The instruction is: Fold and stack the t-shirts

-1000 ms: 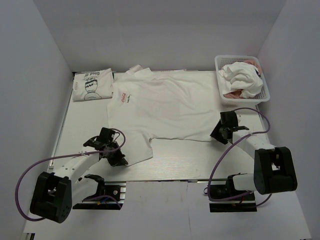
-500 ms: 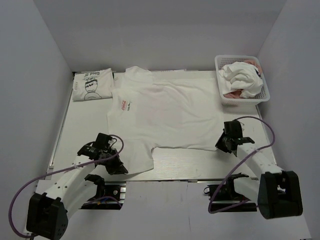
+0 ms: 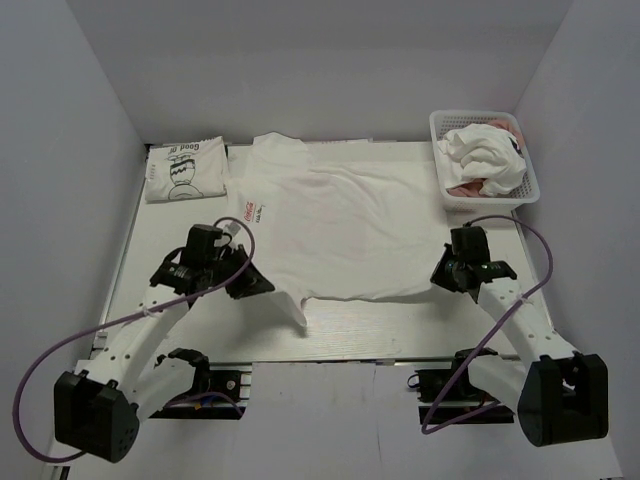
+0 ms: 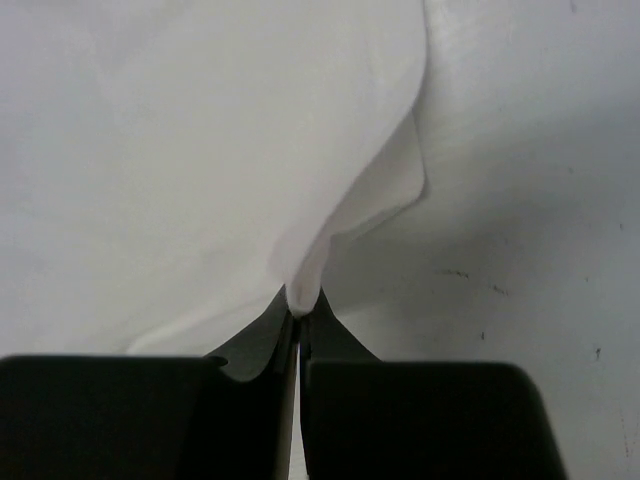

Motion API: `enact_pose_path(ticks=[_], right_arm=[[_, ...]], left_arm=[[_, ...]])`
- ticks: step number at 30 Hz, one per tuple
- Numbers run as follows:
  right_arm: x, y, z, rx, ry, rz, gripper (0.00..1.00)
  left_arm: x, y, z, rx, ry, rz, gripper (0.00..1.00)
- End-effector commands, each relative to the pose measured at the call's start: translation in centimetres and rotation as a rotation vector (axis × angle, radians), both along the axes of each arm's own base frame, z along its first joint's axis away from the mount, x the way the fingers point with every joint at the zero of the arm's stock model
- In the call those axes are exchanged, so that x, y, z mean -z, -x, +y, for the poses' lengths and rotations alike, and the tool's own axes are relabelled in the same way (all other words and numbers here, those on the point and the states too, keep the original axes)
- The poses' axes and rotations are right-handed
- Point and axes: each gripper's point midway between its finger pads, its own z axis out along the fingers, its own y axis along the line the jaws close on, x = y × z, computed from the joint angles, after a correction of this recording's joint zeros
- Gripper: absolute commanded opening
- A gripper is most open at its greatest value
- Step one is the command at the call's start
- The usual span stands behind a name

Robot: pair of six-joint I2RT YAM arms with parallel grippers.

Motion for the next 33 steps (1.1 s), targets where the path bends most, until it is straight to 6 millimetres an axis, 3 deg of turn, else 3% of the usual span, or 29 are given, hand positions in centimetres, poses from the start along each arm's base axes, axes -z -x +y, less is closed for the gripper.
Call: enact_pose_path(ticks=[1,2,3,4,5,6,7,8,12,13,14,15,19,20,22,23,24,25,26,27,28,29,30,33], right_arm=[[-3.1,-3.2,0.4,-0.022,0.012,-0.084,0.0],[-4.5,-4.4,0.5,-0.016,0.008,-0.12,0.0],[-4.0,-4.7,0.5,-0.024,0.017,-0.095,0.0],[-4.6,-5.3,0.6,-0.028,0.017,-0.108,0.0],[-5.4,-6.2,0.7,-0.027,0.017,-0.135,0.0],[-4.9,-6.7,0.7,-0.021,0.021,-0.116,0.0],[-5.4,-7.4,0.6,-0.017,0.025,-0.13,0.0],[-6.3,-8.3,0.7,-0.01,0.022,-0.154,0.0],[-7.1,-11.6,0.5,-0.007,0.065,-0.154,0.0],[-7.5,-12.4,0.1,0.008,0.077,-0.174,0.0],[-6.9,-13.4,0.1,0.008,0.094,-0.139,0.0],[-6.8,-13.9,0.2,0.008,0.094,-0.135,0.0],[-7.3,-17.4,0.0,0.016,0.121,-0.152,0.0],[-6.0,-17.9,-0.1,0.013,0.131,-0.12,0.0],[-5.8,-20.0,-0.5,0.017,0.149,-0.123,0.0],[-4.4,-20.1,-0.4,0.011,0.143,-0.075,0.0],[-5.8,-21.3,-0.2,0.001,0.138,-0.099,0.0],[-4.6,-21.5,0.0,-0.018,0.144,-0.067,0.11],[-5.1,-21.6,0.8,-0.052,0.122,-0.072,0.24],[-5.2,-21.7,1.1,-0.064,0.113,-0.079,0.4],[-5.9,-21.9,1.6,-0.085,0.103,-0.109,0.73],[-7.0,-21.8,2.5,-0.117,0.075,-0.139,0.82],[-6.9,-21.4,2.5,-0.131,0.071,-0.143,0.9],[-8.6,-20.1,4.0,-0.178,0.026,-0.211,0.9]], left_arm=[[-5.5,-5.7,-2.1,0.033,0.08,-0.248,0.0],[-6.3,-6.9,-2.3,0.023,0.089,-0.281,0.0],[-7.5,-8.2,-2.1,0.002,0.086,-0.306,0.0],[-6.6,-10.1,-1.5,-0.061,0.027,-0.288,0.0],[-7.8,-11.5,-1.1,-0.094,-0.002,-0.304,0.0],[-7.7,-13.0,-0.3,-0.15,-0.061,-0.314,0.0],[-6.7,-14.3,0.0,-0.165,-0.107,-0.288,0.0],[-8.5,-15.9,0.1,-0.185,-0.122,-0.332,0.0],[-9.6,-21.3,0.8,-0.223,-0.215,-0.395,0.0],[-10.9,-22.8,0.6,-0.224,-0.223,-0.441,0.0],[-9.4,-24.3,0.4,-0.217,-0.248,-0.418,0.0],[-10.8,-25.0,0.7,-0.234,-0.239,-0.446,0.0],[-8.8,-30.6,1.5,-0.255,-0.329,-0.448,0.0],[-8.3,-31.8,2.3,-0.275,-0.363,-0.45,0.0],[-9.1,-34.5,2.9,-0.297,-0.385,-0.508,0.0],[-7.4,-35.9,3.3,-0.26,-0.428,-0.523,0.0],[-7.6,-37.1,2.8,-0.228,-0.423,-0.574,0.08],[-8.6,-38.2,2.2,-0.192,-0.419,-0.617,0.63],[-8.4,-38.8,1.9,-0.167,-0.425,-0.62,0.89],[-6.2,-39.6,1.7,-0.12,-0.452,-0.591,1.0],[-7.0,-39.9,1.7,-0.111,-0.459,-0.588,1.0],[-6.8,-40.1,1.6,-0.108,-0.462,-0.576,1.0],[-7.1,-39.9,1.5,-0.09,-0.463,-0.579,1.0],[-7.1,-38.7,1.2,-0.07,-0.433,-0.59,1.0]])
